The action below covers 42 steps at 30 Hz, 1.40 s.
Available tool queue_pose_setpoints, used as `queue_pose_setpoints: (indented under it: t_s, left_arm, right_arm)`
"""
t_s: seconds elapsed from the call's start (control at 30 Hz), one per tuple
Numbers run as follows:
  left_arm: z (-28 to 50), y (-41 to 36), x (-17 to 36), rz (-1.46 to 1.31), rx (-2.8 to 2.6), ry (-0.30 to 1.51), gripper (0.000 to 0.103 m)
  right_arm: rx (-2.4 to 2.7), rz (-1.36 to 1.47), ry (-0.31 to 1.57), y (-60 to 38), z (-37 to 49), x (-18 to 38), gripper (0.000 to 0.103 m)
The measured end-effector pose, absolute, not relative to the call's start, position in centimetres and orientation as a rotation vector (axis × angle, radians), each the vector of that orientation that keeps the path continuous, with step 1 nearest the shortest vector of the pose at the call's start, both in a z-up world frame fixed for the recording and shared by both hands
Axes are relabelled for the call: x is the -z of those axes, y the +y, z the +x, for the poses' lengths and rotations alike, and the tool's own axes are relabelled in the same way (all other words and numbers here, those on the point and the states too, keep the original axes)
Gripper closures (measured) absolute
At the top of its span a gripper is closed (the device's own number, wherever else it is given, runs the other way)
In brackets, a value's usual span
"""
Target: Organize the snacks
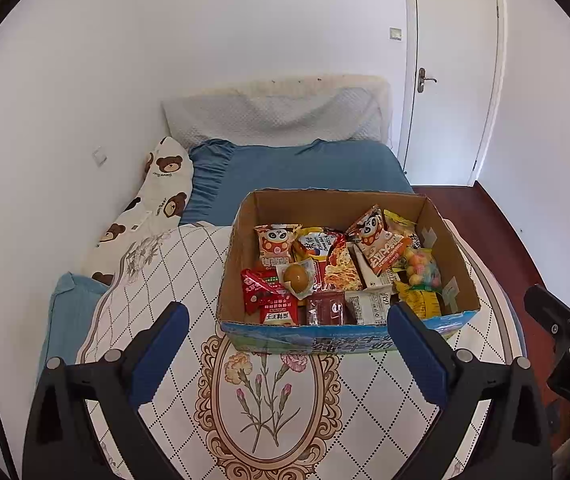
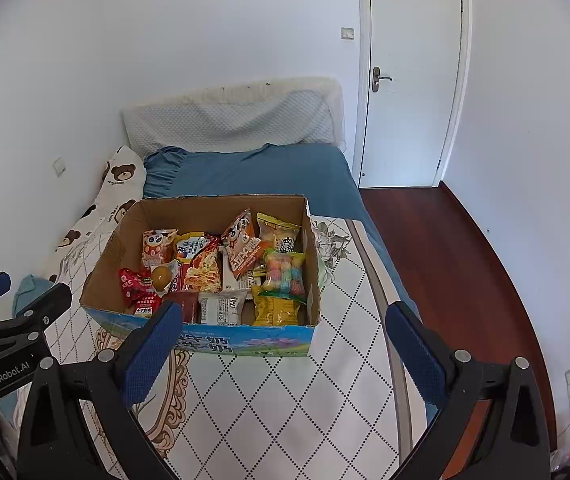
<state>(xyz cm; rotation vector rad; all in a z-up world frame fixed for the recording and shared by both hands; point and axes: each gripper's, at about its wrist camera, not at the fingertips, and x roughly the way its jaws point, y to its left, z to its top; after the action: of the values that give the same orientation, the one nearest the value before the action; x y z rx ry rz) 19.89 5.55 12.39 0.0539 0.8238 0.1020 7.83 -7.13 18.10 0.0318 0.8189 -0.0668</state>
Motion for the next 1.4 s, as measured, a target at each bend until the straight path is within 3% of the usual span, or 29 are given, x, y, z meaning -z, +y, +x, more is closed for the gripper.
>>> queue_pose_setpoints:
  t_s: [1.4]
  left_arm:
    - [18.91, 5.68, -12.96, 0.055, -0.092, 0.811, 0.001]
  right_arm:
    - [0.05, 0.028, 0.822, -6.48, 7.2, -18.53, 0.0]
